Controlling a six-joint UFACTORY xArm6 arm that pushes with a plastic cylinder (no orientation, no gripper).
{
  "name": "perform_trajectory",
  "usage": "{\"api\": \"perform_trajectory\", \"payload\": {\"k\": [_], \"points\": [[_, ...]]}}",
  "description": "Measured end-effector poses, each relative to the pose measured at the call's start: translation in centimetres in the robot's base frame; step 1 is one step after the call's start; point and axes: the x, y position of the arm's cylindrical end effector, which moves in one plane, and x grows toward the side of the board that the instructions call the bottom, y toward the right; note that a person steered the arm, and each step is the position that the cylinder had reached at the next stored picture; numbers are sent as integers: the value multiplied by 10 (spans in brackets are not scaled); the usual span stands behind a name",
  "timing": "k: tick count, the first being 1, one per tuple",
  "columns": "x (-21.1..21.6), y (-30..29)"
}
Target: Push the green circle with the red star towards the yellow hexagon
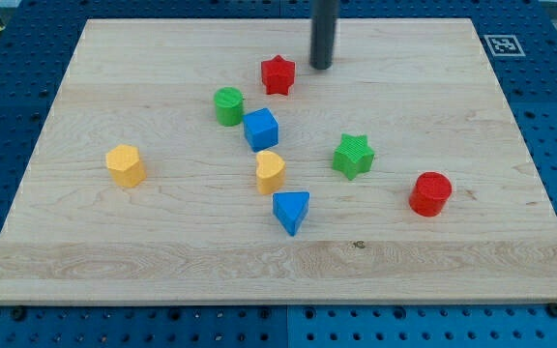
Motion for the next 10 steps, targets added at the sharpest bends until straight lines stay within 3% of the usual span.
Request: {"api": "perform_trajectory", "payload": {"k": [1,4,6,8,10], "points": [[0,28],[2,-56],[69,-58],[71,-60],[36,-64]]}}
